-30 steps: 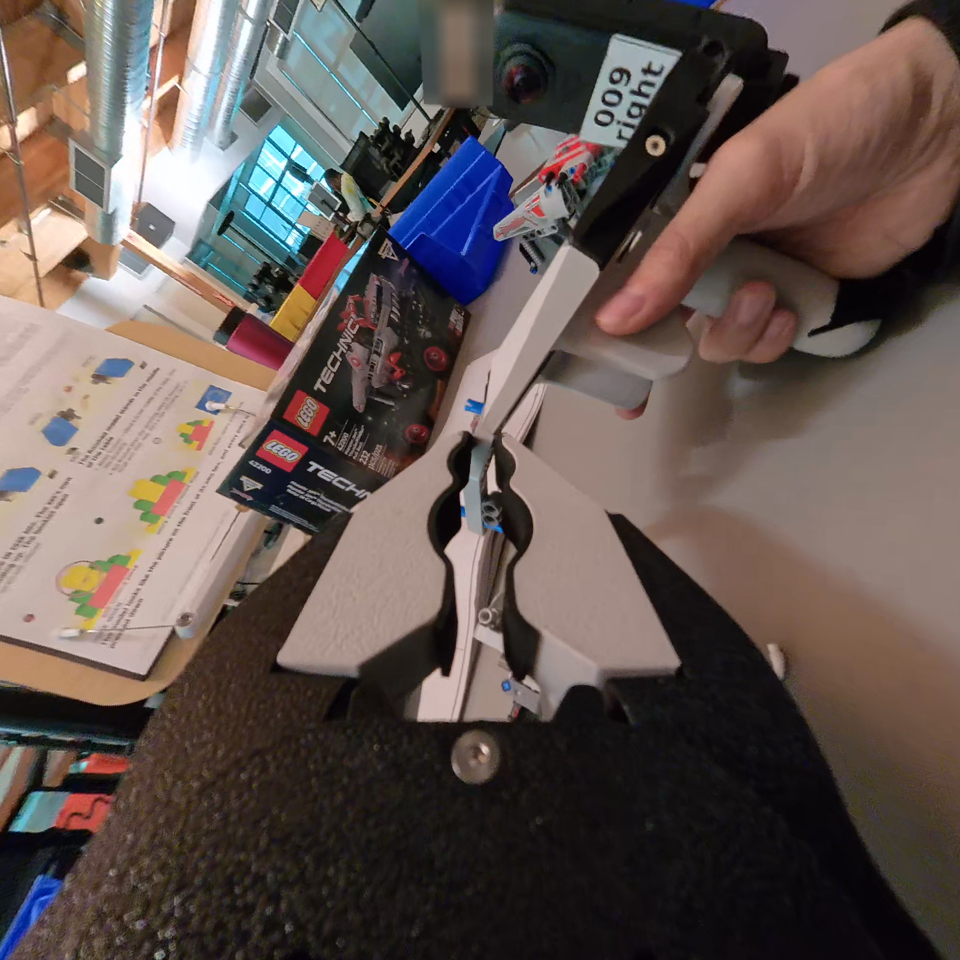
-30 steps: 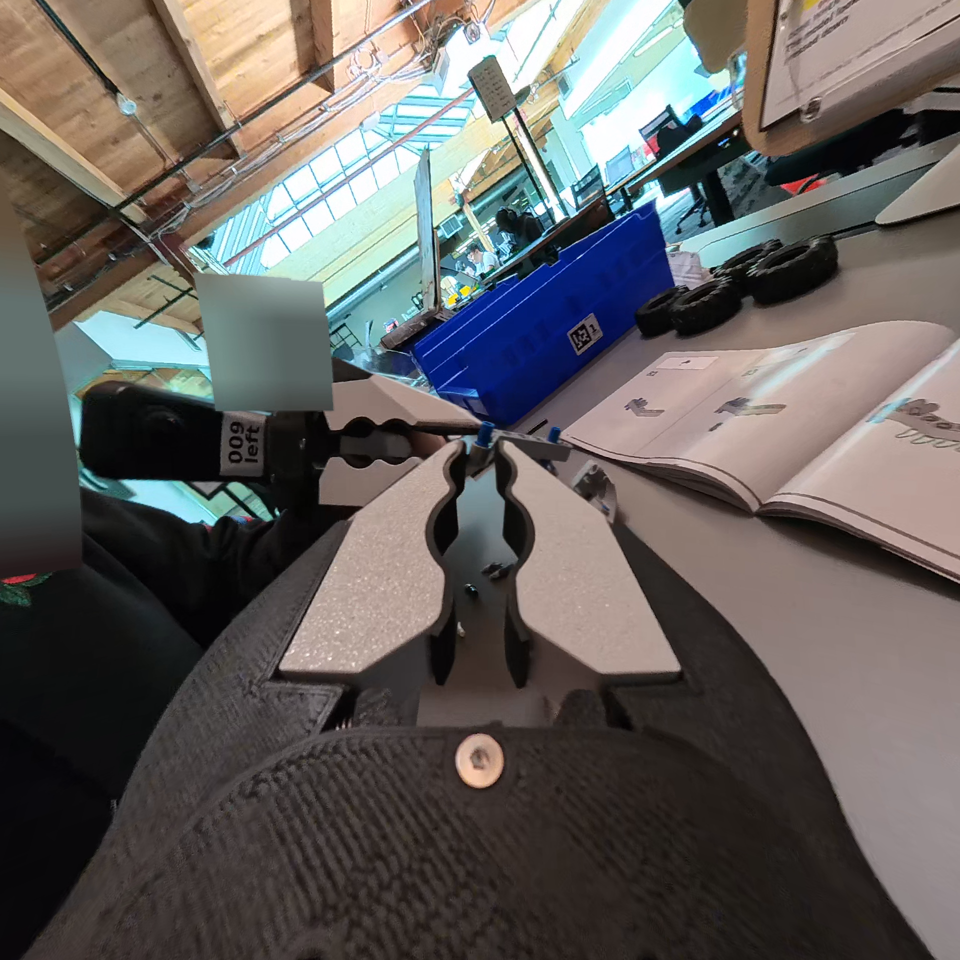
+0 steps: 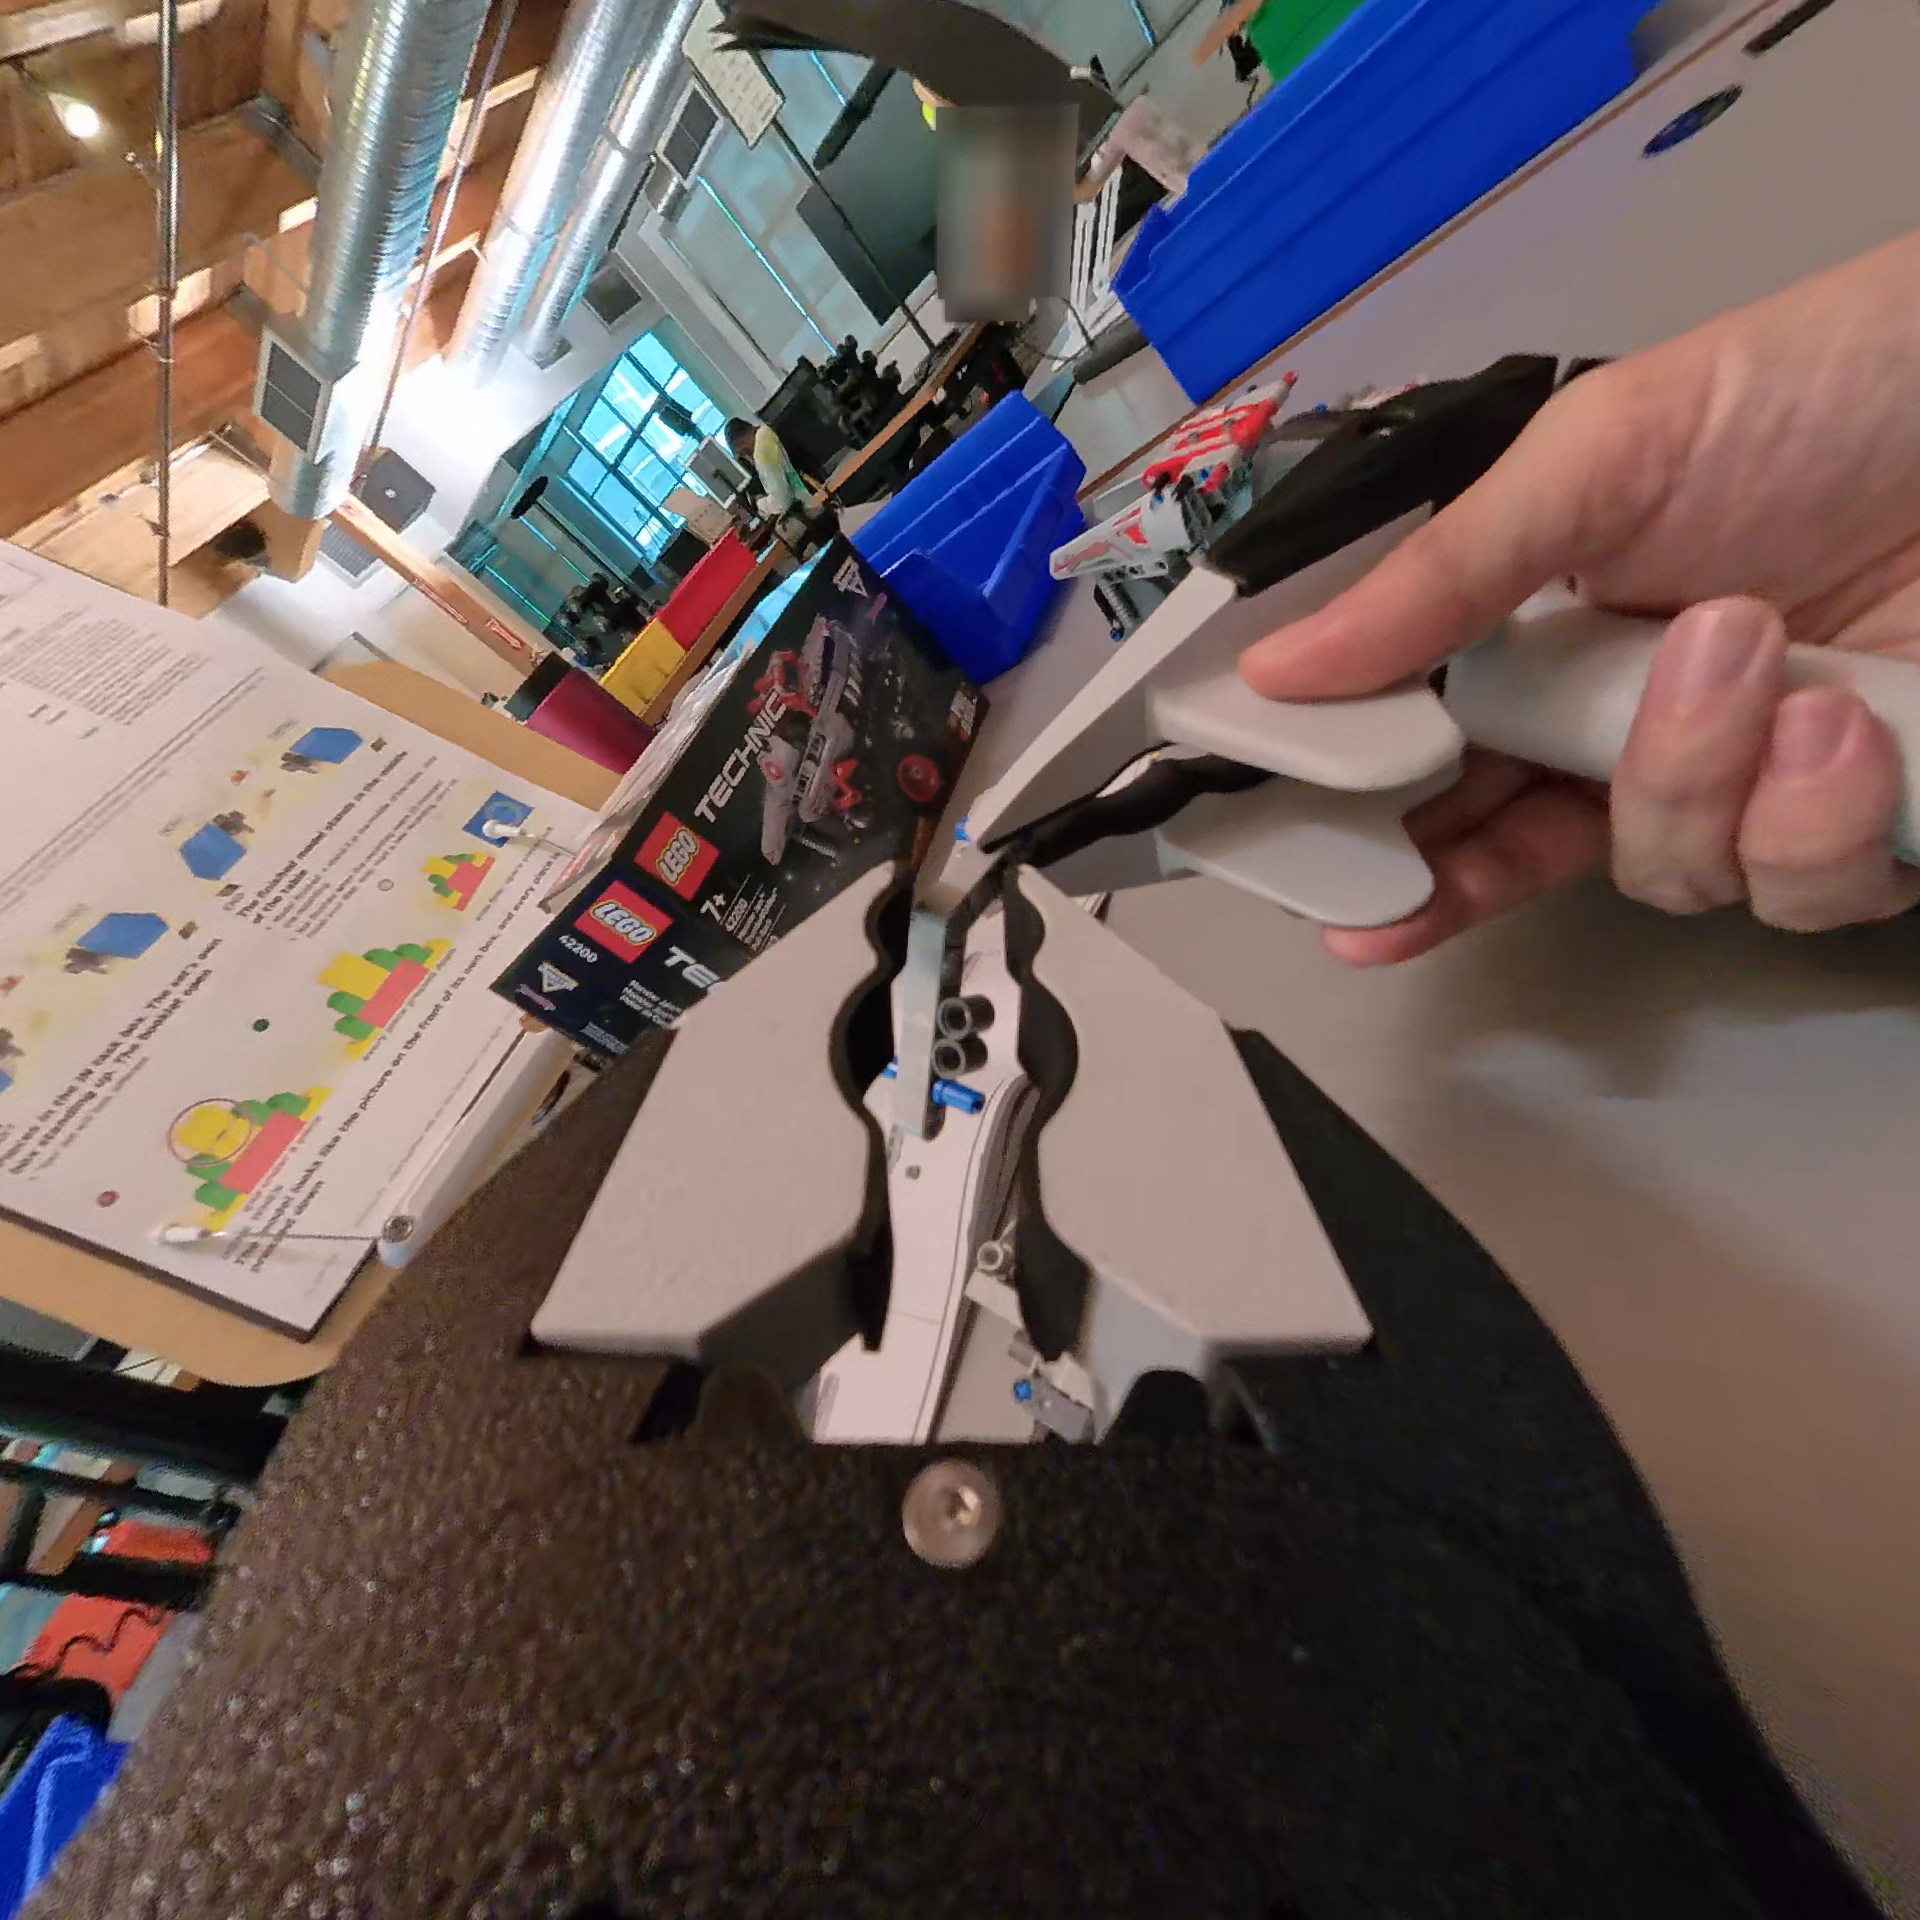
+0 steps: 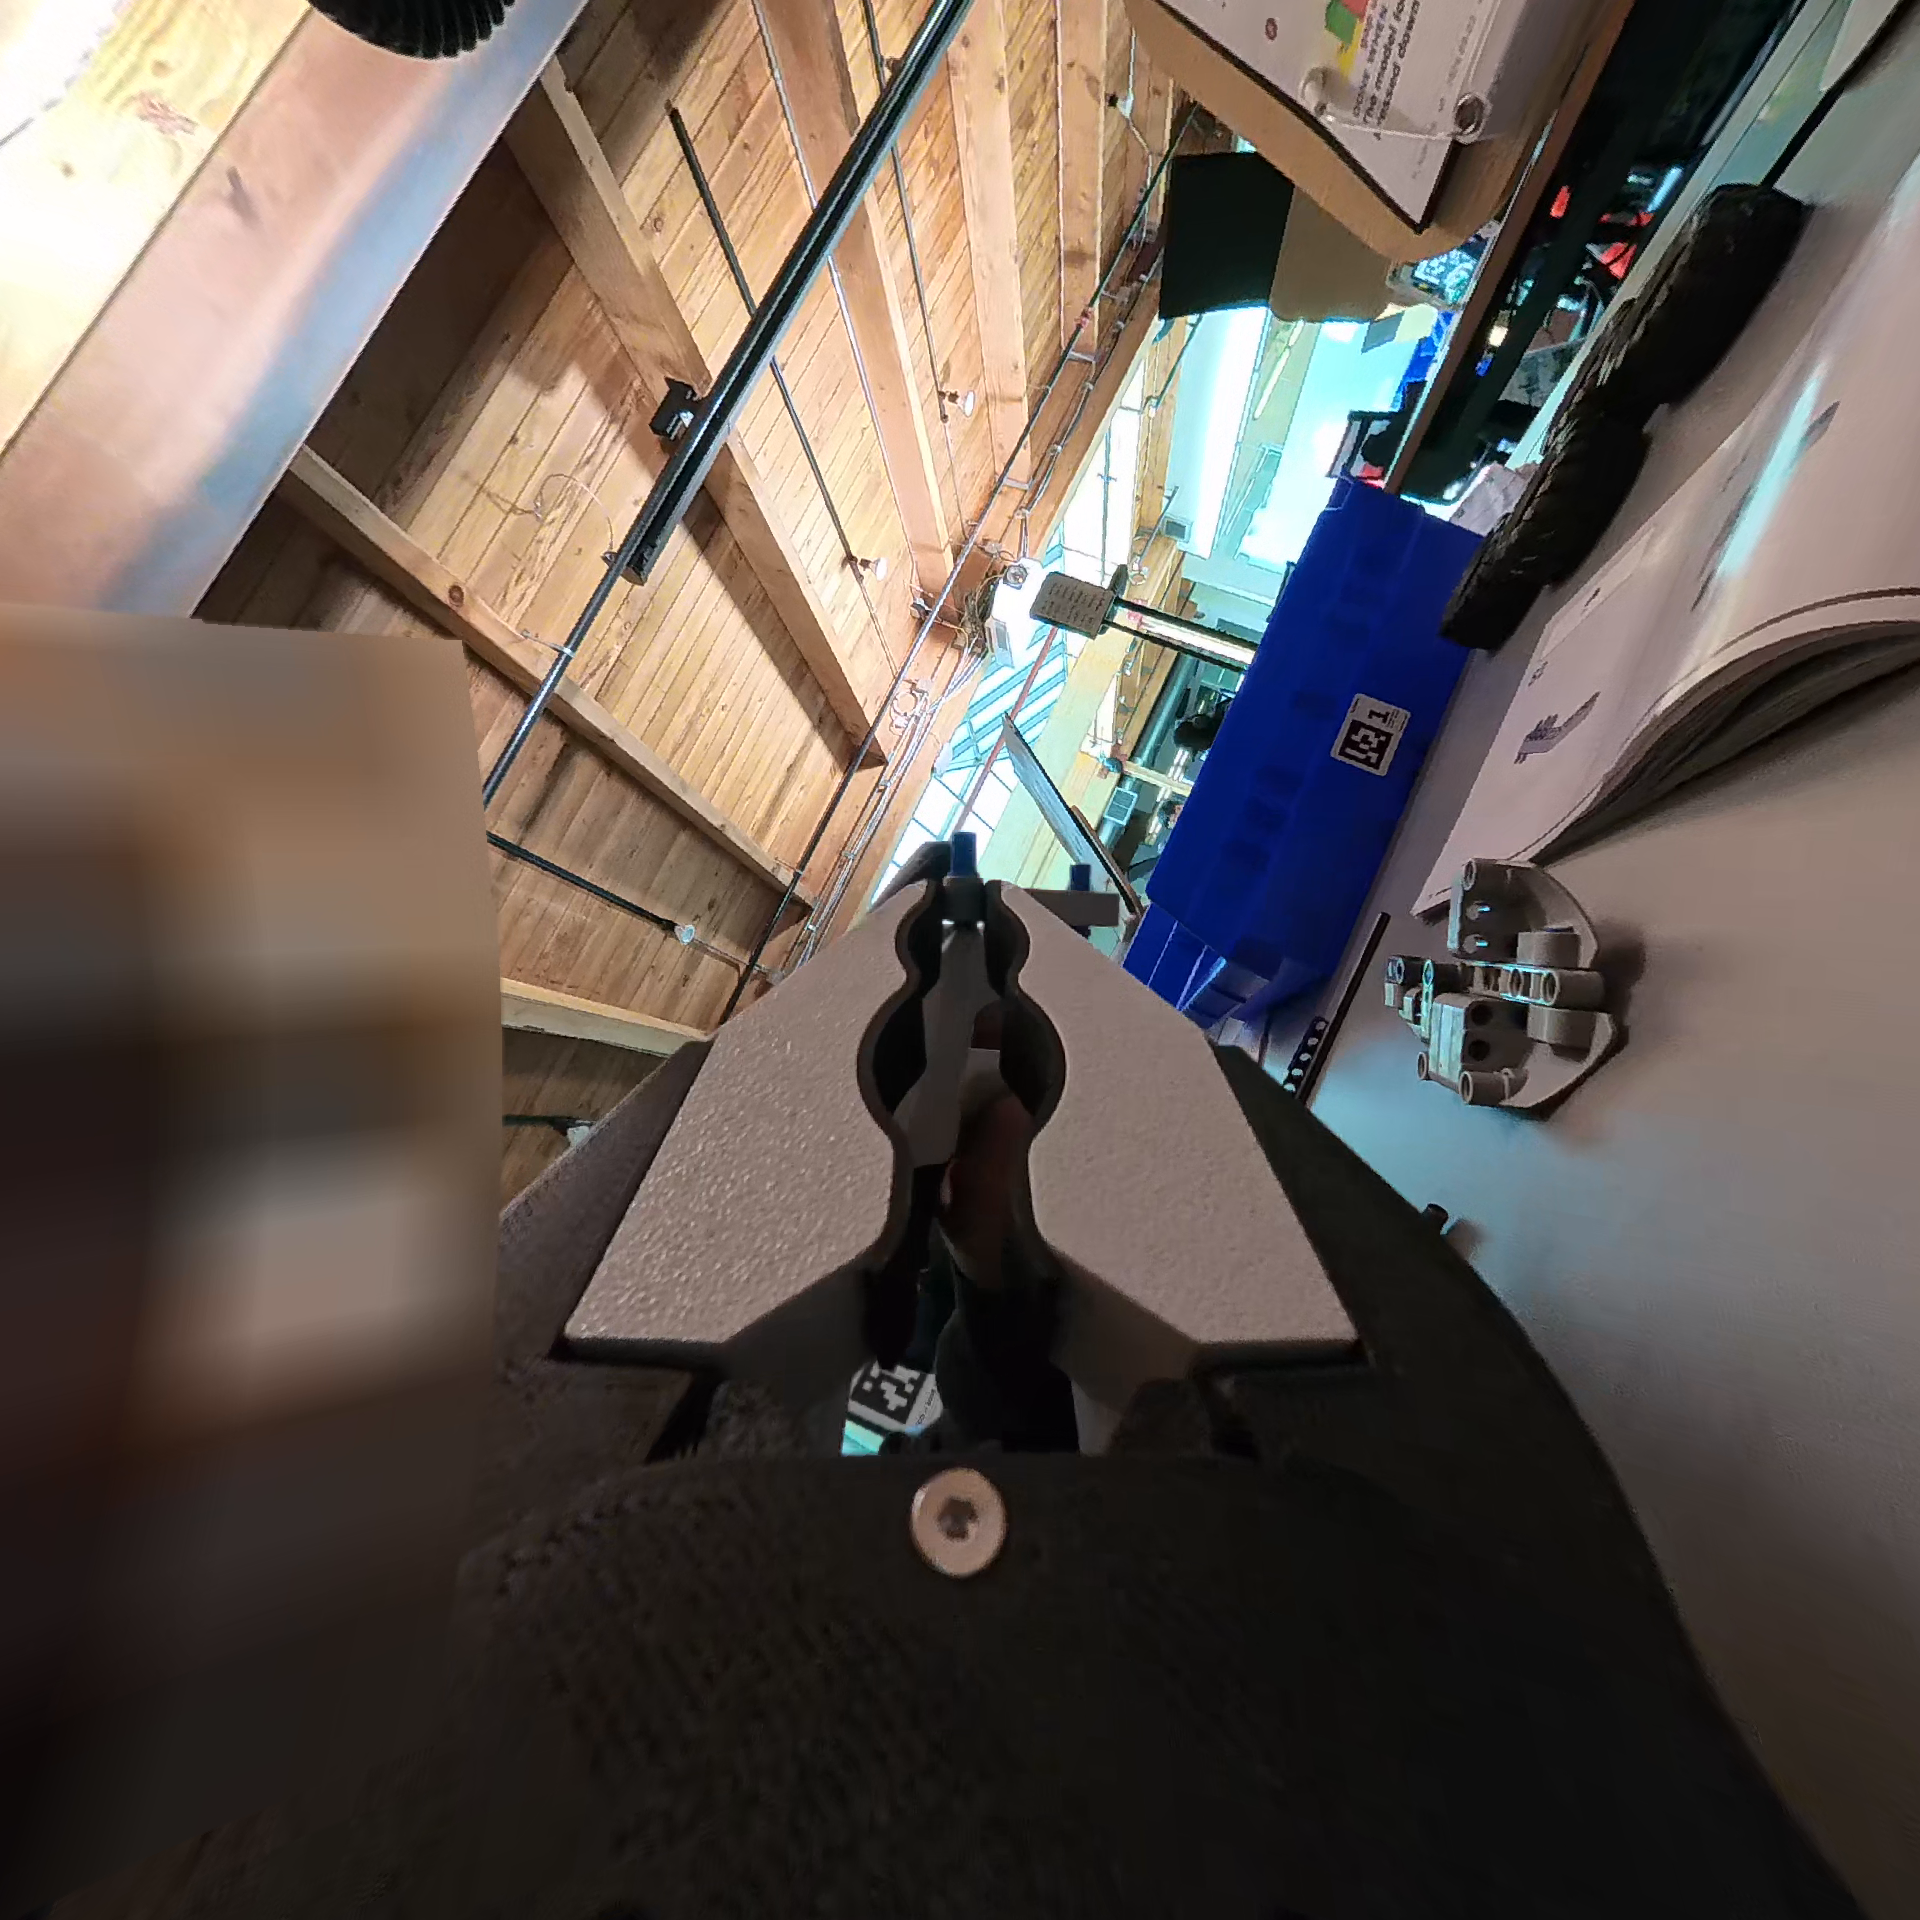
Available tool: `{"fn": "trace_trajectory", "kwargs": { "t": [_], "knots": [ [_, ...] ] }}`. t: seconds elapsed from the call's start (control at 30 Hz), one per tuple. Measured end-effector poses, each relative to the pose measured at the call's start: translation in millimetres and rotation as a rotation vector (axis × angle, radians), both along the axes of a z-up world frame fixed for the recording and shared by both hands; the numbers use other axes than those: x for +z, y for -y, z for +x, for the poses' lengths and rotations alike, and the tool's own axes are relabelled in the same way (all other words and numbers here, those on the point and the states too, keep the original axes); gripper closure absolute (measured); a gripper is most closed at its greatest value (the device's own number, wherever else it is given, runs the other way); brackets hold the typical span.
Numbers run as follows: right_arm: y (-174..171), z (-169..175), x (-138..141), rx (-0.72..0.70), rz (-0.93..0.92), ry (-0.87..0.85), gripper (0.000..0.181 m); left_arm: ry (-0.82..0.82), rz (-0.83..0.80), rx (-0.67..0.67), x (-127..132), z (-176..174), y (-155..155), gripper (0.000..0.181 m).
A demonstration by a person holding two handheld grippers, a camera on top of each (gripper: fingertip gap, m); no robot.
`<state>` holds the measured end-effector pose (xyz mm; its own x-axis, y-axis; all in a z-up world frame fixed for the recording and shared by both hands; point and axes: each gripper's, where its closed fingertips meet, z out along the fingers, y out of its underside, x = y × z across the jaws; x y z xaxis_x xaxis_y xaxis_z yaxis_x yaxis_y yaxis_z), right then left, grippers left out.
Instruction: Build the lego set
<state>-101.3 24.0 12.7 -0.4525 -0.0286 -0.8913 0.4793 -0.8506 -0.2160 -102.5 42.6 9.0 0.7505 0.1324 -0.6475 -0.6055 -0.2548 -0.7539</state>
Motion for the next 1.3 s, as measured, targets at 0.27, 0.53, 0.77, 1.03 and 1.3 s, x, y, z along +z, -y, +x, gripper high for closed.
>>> {"fn": "trace_trajectory", "kwargs": {
  "t": [0.27, 0.53, 0.77, 1.03, 1.3],
  "knots": [
    [0, 0, 2, 0.001, 0.009, -0.008, 0.176, 0.027, 0.003, -0.021, -2, 0, -2, 0.164],
    [1, -1, 0, 0.007, 0.003, -0.009, 0.176, 0.106, 0.023, -0.026, -2, -2, -6, 0.166],
    [1, -3, -2, 0.005, 0.001, -0.01, 0.175, 0.185, 0.037, -0.032, -4, -3, -9, 0.167],
    [1, -4, -2, -0.012, 0.003, -0.021, 0.175, 0.112, 0.038, 0.019, -3, -6, -11, 0.169],
    [3, -4, 5, -0.027, 0.025, -0.055, 0.174, 0.079, 0.064, 0.065, 3, -5, -11, 0.174]
  ]
}}
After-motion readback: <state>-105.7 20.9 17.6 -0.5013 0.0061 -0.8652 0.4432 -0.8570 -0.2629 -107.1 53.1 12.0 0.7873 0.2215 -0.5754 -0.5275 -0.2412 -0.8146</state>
